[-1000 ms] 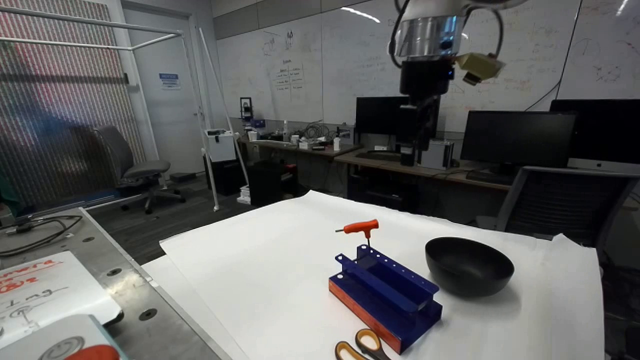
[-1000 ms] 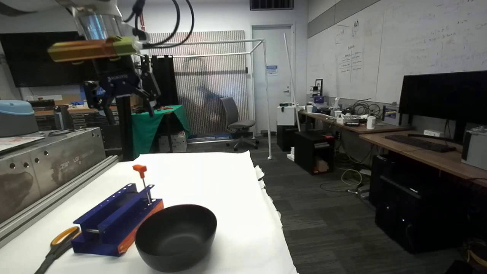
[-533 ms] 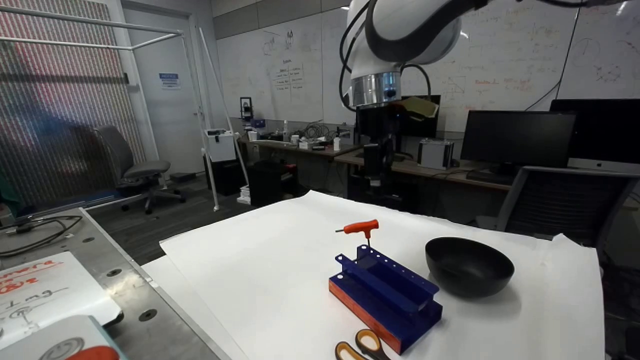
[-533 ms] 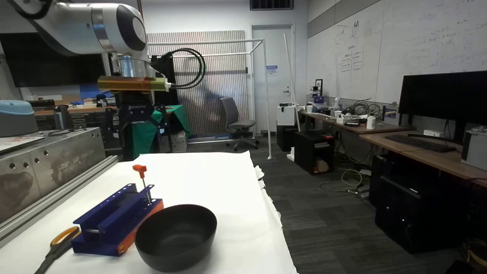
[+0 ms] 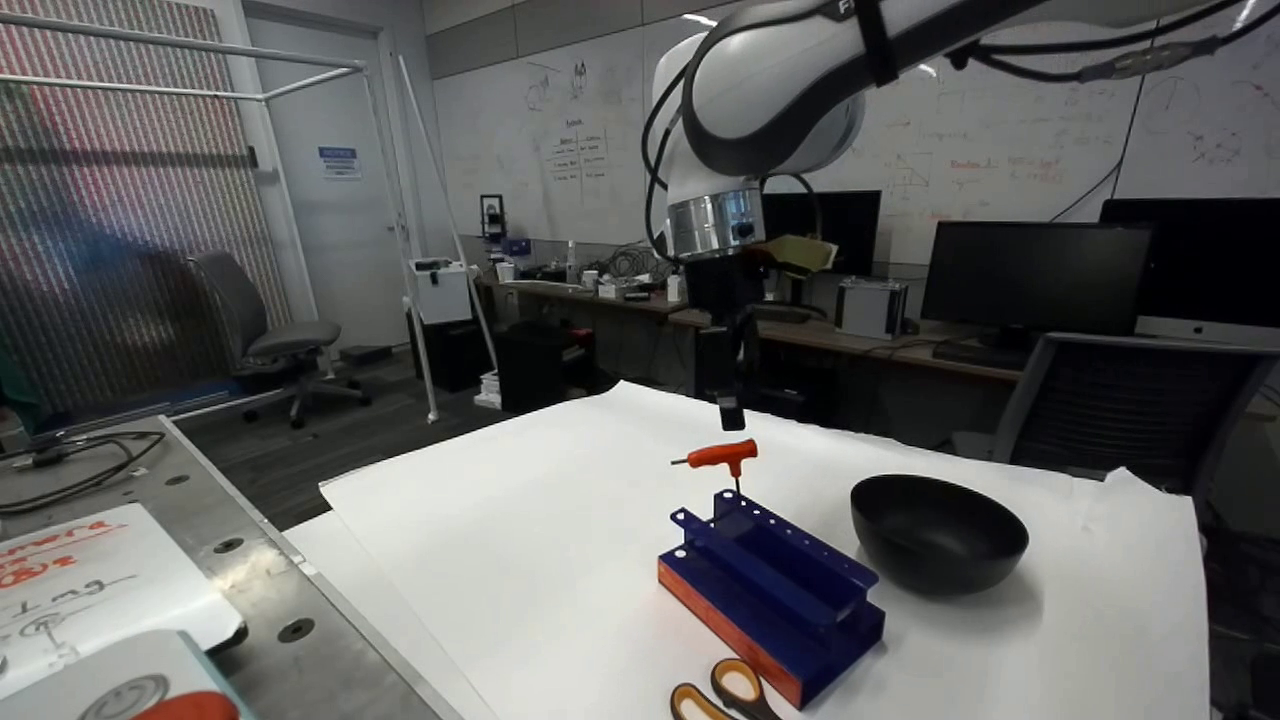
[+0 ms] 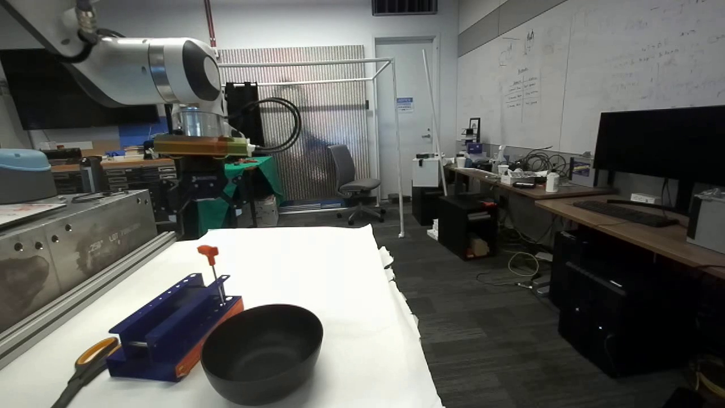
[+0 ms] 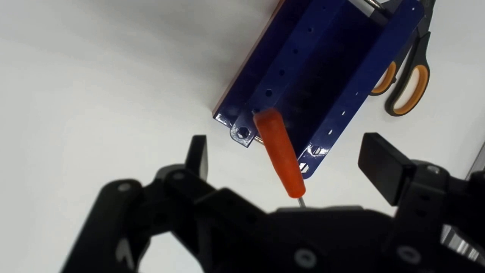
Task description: Pick the orange object and put it in the bowl
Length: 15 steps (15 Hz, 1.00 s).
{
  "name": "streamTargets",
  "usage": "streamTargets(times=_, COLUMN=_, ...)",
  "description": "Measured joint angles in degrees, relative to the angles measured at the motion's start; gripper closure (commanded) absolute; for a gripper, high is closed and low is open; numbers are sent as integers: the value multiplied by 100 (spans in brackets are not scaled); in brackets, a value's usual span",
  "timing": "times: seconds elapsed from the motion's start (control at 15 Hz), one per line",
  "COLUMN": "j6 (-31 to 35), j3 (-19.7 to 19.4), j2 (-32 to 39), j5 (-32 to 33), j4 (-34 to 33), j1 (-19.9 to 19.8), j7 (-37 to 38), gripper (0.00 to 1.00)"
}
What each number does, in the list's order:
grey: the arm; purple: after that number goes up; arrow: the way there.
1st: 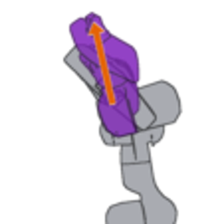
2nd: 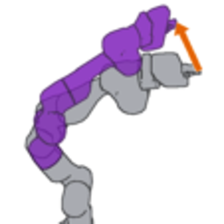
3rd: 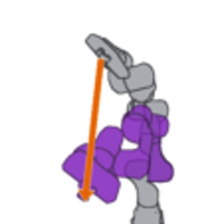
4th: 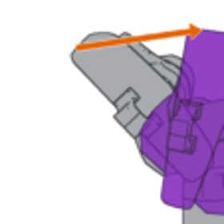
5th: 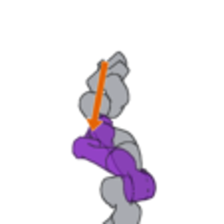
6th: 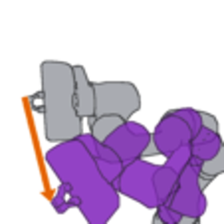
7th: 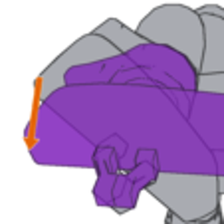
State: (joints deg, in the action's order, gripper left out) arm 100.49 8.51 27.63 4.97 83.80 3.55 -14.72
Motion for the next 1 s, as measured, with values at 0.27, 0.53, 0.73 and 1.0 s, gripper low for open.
streamTargets(times=0.27, j6=0, j3=-1, j2=235, j5=6, j4=-42, j1=95, j7=0, gripper=0)
streamTargets(times=0.53, j6=7, j3=-2, j2=411, j5=9, j4=-89, j1=129, j7=0, gripper=42)
streamTargets(times=0.73, j6=11, j3=-8, j2=463, j5=16, j4=-101, j1=136, j7=1, gripper=66)
streamTargets(times=1.0, j6=14, j3=-34, j2=479, j5=17, j4=-113, j1=137, j7=5, gripper=95)
